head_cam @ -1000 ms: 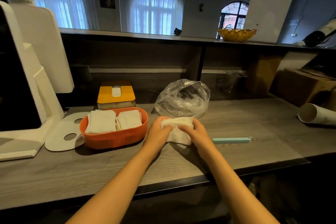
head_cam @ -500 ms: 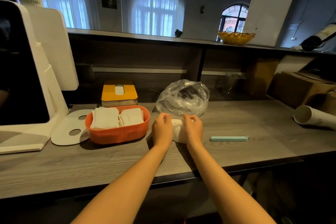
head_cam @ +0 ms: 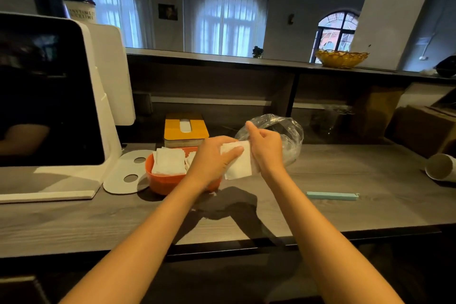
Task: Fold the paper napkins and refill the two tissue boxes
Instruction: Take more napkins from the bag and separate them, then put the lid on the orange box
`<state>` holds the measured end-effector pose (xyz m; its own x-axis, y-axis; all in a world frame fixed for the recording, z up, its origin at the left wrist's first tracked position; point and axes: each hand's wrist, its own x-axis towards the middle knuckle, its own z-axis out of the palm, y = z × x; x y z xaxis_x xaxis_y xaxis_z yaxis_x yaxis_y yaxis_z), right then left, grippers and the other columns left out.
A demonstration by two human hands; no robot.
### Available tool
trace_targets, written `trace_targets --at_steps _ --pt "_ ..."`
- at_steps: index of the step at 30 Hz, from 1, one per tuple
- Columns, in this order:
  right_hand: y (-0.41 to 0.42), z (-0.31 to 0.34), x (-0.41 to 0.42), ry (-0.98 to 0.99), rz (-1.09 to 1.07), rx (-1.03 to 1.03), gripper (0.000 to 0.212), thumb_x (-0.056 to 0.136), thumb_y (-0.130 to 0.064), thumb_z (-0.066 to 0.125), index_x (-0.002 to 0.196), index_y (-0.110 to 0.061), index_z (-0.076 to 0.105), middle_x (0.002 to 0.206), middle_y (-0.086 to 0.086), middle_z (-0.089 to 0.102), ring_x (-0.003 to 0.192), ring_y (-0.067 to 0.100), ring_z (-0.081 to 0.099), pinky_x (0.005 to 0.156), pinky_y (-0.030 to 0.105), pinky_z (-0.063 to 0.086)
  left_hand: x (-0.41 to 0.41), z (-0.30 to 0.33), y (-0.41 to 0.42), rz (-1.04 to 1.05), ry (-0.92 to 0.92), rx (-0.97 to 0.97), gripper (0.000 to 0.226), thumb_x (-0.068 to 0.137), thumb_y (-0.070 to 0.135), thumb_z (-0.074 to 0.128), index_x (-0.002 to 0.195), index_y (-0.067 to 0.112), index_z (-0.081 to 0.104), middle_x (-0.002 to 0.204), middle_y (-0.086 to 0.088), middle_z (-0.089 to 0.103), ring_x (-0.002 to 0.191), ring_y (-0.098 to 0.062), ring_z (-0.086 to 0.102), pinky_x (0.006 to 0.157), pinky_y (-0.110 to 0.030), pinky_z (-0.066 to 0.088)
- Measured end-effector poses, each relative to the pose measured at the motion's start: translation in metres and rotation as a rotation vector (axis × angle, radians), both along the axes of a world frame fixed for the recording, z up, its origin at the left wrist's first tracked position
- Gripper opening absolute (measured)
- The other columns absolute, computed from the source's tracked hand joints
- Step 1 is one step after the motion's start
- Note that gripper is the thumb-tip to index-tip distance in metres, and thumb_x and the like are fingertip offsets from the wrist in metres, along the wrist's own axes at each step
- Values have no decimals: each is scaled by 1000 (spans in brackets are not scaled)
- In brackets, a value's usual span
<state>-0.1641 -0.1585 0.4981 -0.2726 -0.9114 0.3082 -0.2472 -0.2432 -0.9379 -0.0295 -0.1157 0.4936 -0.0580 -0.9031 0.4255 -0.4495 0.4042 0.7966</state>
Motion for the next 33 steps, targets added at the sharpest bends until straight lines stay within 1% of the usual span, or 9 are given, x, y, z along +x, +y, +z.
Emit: trace_targets --at_steps 4,7,11,18,23,27,28,30,33 --pt "-1 29 19 40 347 245 22 96 -36 62 107 -17 65 102 5 66 90 18 64 69 28 57 37 10 -3 172 223 94 27 97 27 65 122 18 70 109 4 65 102 -12 59 70 -19 47" --pt "-9 32 27 10 570 327 33 95 -8 62 126 -18 57 118 6 61 102 22 63 80 35 61 54 10 -7 289 277 138 26 98 26 65 121 16 70 110 1 66 96 -13 60 67 -22 50" --pt "-33 27 46 129 385 350 52 88 -6 72 138 -8 55 132 12 60 113 27 60 96 42 54 64 11 -16 276 130 345 12 95 25 68 94 14 72 90 -2 66 76 -10 59 61 -22 51" --pt "-53 0 67 699 338 162 50 86 -13 75 134 -13 60 128 9 62 114 22 59 89 29 52 72 3 -30 289 -288 471 25 88 28 74 101 7 68 86 -6 66 75 -18 64 52 -23 40" --pt "-55 -15 67 793 393 43 41 89 -11 73 129 -16 63 107 2 65 86 10 60 68 16 49 78 7 -30 359 -289 341 19 90 21 70 87 3 74 80 -13 73 67 -24 70 62 -34 58" --pt "-55 -17 72 821 339 12 42 91 -6 67 132 -15 60 125 5 64 108 18 62 81 19 49 90 8 -31 407 -220 250 39 99 29 57 66 9 61 62 -8 57 61 -21 56 62 -36 52" --pt "-53 -16 72 846 312 -7 44 91 -5 67 133 -14 59 127 5 63 111 19 61 84 20 49 92 9 -30 399 -184 276 39 101 32 53 70 10 58 67 -7 56 66 -21 55 62 -34 49" --pt "-50 -8 71 791 246 -98 41 91 -7 67 132 -13 61 123 5 64 111 19 61 88 22 49 95 10 -29 356 -10 408 38 105 40 44 100 7 63 100 -12 63 92 -25 60 74 -36 48" --pt "-44 0 76 654 307 5 31 97 -21 62 127 -15 64 111 2 65 90 11 61 73 17 49 98 10 -28 266 182 623 63 106 53 31 148 9 42 147 -16 46 128 -33 50 88 -38 44"
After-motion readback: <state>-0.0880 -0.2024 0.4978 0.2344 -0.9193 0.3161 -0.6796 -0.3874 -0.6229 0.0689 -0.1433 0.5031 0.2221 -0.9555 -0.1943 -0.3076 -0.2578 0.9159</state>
